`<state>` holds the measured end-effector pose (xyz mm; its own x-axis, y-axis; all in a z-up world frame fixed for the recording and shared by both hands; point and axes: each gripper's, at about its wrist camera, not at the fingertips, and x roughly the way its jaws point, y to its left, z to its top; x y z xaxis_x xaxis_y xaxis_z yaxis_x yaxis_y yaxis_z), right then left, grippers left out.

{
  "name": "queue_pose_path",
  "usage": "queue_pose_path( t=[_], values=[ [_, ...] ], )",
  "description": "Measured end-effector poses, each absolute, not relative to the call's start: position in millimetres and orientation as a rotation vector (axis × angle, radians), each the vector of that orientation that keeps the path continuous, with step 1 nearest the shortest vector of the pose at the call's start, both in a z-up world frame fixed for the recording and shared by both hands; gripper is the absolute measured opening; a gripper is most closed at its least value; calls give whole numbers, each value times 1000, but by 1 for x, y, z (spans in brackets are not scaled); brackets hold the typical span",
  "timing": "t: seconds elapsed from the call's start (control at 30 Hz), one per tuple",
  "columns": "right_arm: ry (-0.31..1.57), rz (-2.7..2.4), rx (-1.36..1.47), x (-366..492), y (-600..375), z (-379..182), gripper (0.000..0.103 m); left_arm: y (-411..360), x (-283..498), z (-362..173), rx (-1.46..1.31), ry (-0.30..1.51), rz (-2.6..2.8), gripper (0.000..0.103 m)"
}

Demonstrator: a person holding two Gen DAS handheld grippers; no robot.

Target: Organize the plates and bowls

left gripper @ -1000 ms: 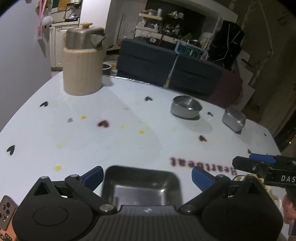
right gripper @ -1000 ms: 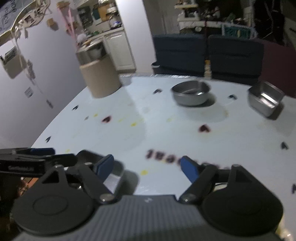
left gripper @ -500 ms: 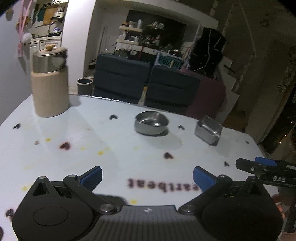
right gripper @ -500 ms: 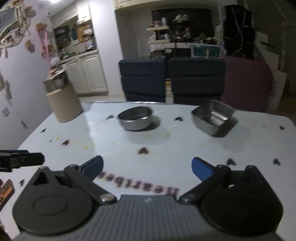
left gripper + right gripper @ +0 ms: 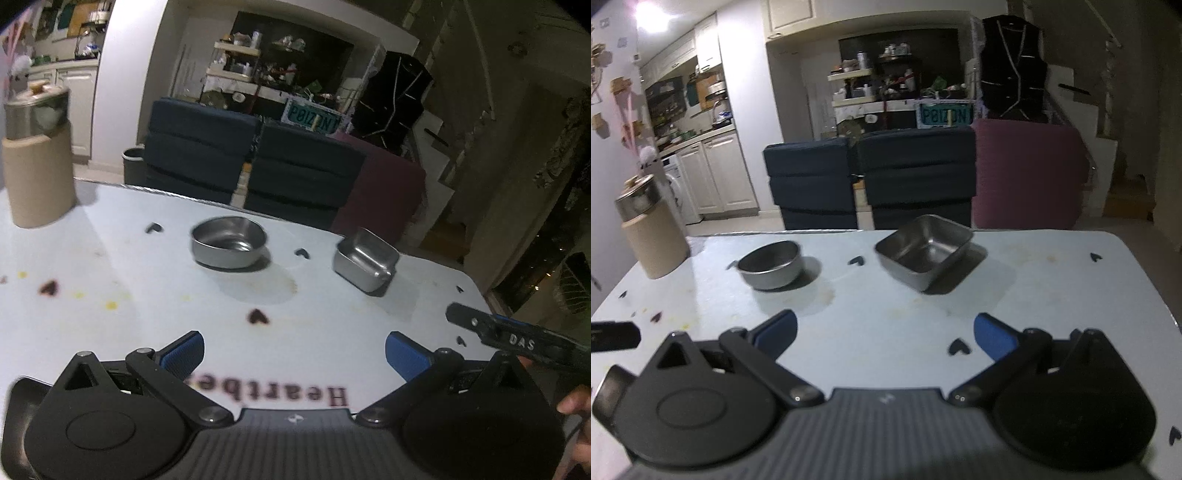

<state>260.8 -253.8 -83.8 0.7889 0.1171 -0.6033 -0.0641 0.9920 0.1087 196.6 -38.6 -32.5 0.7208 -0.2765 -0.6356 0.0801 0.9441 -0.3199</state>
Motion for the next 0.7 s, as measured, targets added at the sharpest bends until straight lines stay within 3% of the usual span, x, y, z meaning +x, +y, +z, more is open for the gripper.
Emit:
queue_pose_path(
  t=[0.37, 0.7],
  values=[
    [628, -1, 155, 298, -303, -93, 103, -81, 244, -44, -338, 774, -213, 102],
    [606, -14, 198, 338, -322, -107, 103, -122, 315, -59, -476, 820, -214, 83]
  ],
)
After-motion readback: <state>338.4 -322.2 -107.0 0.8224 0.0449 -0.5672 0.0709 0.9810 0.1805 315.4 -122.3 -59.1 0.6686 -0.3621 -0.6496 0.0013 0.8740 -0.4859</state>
